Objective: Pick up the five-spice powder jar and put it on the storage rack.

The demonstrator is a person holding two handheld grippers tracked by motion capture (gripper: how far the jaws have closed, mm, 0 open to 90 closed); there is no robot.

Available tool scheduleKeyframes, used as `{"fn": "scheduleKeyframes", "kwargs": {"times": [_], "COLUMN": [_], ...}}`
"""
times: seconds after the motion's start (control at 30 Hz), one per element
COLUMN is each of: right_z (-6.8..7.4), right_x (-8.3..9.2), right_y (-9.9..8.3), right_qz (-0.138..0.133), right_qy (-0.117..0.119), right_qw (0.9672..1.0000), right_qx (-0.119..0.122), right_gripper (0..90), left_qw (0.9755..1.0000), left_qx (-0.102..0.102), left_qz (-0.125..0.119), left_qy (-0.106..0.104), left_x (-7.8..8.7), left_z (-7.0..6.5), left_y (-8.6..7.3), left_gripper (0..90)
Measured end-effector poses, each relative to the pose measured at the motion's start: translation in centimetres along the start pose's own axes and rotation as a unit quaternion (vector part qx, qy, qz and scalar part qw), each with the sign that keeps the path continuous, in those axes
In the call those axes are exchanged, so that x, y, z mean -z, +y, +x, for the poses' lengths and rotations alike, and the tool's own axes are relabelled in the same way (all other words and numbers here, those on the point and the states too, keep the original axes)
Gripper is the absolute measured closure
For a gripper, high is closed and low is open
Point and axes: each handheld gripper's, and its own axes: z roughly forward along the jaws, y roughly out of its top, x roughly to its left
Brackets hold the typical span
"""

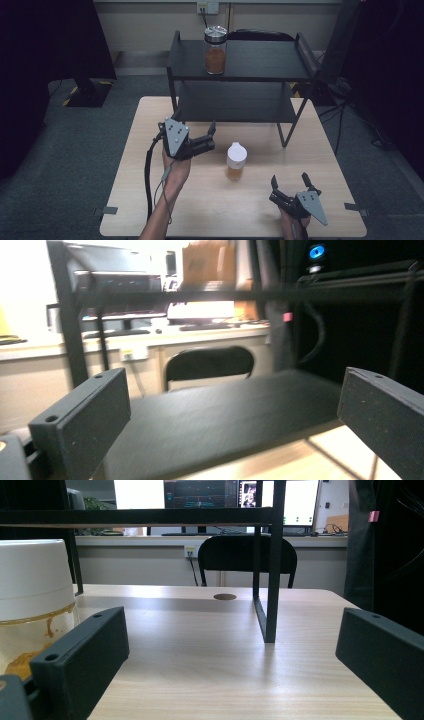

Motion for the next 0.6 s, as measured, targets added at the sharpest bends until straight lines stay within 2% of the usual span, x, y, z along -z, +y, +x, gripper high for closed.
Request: {"fn": "scheduleKeyframes", "kwargs": {"times": [0.07,0.17,0.3,0.43,0.53,0.6], "right_z": [0.0,0.0,0.0,0.0,0.0,0.0], "right_x": [0.0,0.0,0.0,0.0,0.0,0.0], "right_y": [0.0,0.0,0.0,0.0,0.0,0.0], "right_qz": [0.0,0.0,0.0,0.0,0.0,0.0], "right_qy": [0.0,0.001,0.001,0.001,0.0,0.0], "right_qw": [1.0,1.0,1.0,1.0,1.0,1.0], "right_qx": [0.0,0.0,0.0,0.001,0.001,0.001], "right_gripper": [0.0,0.0,0.0,0.0,0.0,0.0], "left_qw": [0.9999,0.9994,0.9989,0.9986,0.9982,0.998], "left_qx": [0.01,0.023,0.007,0.017,0.004,0.007], "left_qz": [-0.005,0.0,0.018,0.032,0.039,0.041], "left_qy": [0.009,0.024,0.042,0.038,0.046,0.047], "left_x": [0.7,1.7,2.8,3.9,4.4,4.7], "left_z": [-0.2,-0.5,-1.2,-1.3,-1.8,-1.8], "left_y": [-1.8,-4.1,-6.6,-8.9,-10.5,-11.3], "left_gripper": [0.0,0.0,0.0,0.0,0.0,0.0]}}
